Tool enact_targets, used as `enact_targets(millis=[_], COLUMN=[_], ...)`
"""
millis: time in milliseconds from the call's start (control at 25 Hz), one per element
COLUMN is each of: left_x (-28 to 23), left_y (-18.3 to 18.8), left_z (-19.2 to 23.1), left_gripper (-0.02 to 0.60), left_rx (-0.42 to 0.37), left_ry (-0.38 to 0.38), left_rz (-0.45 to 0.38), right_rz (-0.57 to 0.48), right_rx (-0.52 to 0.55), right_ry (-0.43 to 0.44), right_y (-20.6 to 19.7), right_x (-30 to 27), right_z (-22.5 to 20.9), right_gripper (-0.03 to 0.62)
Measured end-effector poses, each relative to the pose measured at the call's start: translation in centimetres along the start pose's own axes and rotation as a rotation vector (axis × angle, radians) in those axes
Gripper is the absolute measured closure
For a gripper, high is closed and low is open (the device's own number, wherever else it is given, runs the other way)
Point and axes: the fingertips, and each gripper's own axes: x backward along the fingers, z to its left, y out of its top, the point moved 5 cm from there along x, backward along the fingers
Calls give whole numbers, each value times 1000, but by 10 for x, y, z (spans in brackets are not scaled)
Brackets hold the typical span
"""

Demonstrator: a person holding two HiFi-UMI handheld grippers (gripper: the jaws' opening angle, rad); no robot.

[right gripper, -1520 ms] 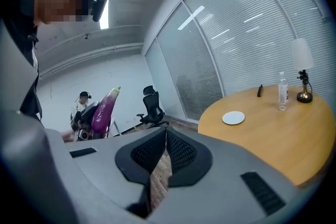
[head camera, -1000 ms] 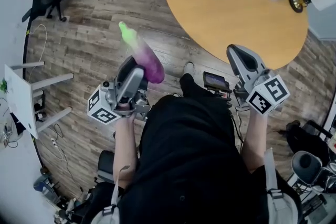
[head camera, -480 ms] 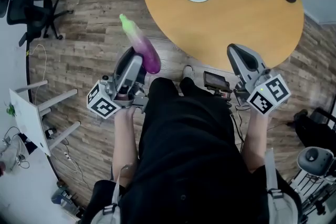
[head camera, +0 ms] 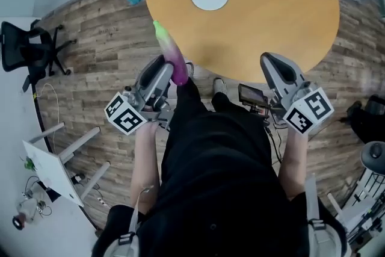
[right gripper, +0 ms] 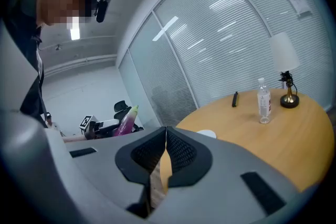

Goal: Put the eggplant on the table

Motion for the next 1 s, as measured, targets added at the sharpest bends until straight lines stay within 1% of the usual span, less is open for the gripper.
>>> enact_targets(millis=[120, 240, 440, 600, 680, 800, 920, 1000], left_x=[-18, -36, -76, -108, -125, -150, -169, -181], left_y=[13, 30, 49, 54, 52, 48, 42, 36], left_z=[19, 33, 54, 75, 90, 111, 125, 133], left_gripper=[420, 420, 420, 420, 420, 420, 420, 420], left_rx=[32, 55, 34, 25, 8, -32, -57, -54], left_ry=[-62, -119, -200, -264, -271, -260, -242, -236], left_rz=[31, 86, 216, 311, 371, 456, 516, 557], right_rz=[-25, -48, -106, -150, -168, -193, -210, -220], right_rx=[-15, -35, -73, -110, -128, -156, -183, -198], right_ry=[-61, -135, -274, -386, -440, -506, -547, -572], right_y=[1, 7, 10, 4, 1, -2, -5, -8], right_x=[-4, -5, -5, 0, 3, 7, 10, 11], right_z=[-2, 6, 12, 21, 25, 32, 33, 34], right_gripper=[577, 577, 577, 577, 577, 577, 577, 577])
